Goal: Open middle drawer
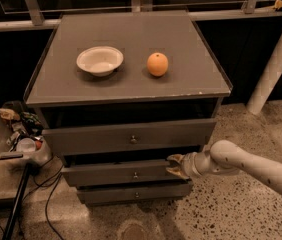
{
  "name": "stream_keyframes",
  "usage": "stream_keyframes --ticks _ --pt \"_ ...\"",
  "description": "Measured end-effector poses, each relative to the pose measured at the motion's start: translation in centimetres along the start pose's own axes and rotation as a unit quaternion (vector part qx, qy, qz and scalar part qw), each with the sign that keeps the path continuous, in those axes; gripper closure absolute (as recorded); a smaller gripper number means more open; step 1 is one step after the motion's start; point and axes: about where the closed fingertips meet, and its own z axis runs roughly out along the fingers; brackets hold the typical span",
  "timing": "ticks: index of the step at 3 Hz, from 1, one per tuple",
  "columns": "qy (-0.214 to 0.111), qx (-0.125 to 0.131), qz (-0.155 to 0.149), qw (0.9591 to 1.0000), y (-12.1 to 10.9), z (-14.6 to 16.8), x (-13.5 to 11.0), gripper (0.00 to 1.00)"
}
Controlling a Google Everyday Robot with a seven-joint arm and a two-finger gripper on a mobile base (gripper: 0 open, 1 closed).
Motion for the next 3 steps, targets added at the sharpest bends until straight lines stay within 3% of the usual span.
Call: stream_keyframes --ticks 3 --pt "0.000 0.000 0.000 1.0000 -0.92 -0.25 -0.44 1.00"
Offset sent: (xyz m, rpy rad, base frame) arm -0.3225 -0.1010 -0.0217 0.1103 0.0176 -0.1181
